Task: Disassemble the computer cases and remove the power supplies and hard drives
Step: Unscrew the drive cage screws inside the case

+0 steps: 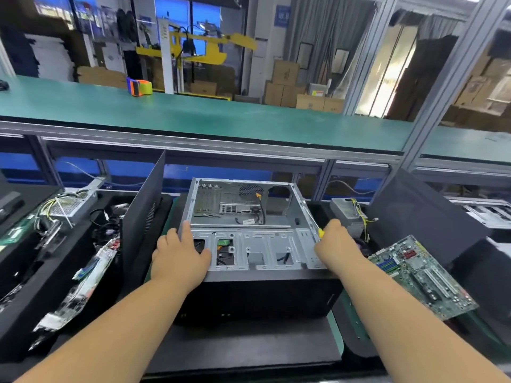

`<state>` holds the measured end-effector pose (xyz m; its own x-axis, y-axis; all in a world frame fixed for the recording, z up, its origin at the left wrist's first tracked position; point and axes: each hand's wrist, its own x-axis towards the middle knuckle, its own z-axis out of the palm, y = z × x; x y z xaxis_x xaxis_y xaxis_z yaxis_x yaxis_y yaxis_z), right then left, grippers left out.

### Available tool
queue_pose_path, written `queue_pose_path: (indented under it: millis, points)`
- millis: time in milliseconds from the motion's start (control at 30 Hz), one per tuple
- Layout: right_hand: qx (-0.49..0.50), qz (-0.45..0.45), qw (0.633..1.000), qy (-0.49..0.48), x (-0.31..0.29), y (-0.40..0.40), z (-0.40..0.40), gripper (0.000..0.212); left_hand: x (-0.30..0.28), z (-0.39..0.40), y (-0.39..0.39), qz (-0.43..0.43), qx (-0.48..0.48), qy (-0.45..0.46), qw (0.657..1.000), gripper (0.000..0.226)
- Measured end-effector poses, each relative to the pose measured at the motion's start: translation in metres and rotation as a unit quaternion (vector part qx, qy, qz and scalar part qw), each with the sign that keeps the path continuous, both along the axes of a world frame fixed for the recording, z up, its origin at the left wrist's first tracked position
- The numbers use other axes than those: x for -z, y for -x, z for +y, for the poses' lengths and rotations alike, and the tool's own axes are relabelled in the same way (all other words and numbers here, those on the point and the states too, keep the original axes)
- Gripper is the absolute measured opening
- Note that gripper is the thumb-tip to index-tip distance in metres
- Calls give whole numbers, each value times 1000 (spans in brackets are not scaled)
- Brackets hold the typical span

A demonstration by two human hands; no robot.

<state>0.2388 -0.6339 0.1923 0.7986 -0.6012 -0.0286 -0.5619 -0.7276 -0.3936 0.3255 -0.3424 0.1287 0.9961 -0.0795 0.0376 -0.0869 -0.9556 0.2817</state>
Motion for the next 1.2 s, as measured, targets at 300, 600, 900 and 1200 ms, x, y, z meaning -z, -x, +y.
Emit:
queue_pose_path:
  millis: [300, 600, 900, 1200]
  points:
    - [-117, -141, 967, -175, 3, -40, 32, 17, 2, 1, -1, -20, 3, 19, 1000, 78]
    - [-196, -251, 903, -290, -15, -79, 23, 14, -13, -30, -4, -98, 73, 44, 992, 51]
    - [-350, -286, 851, -268, -13, -103, 46, 12, -21, -67, -24, -32, 57, 161, 985, 8]
    - [-384, -321, 830, -246, 23, -114, 65, 15, -16, -61, -32, -5, 77, 212, 974, 13]
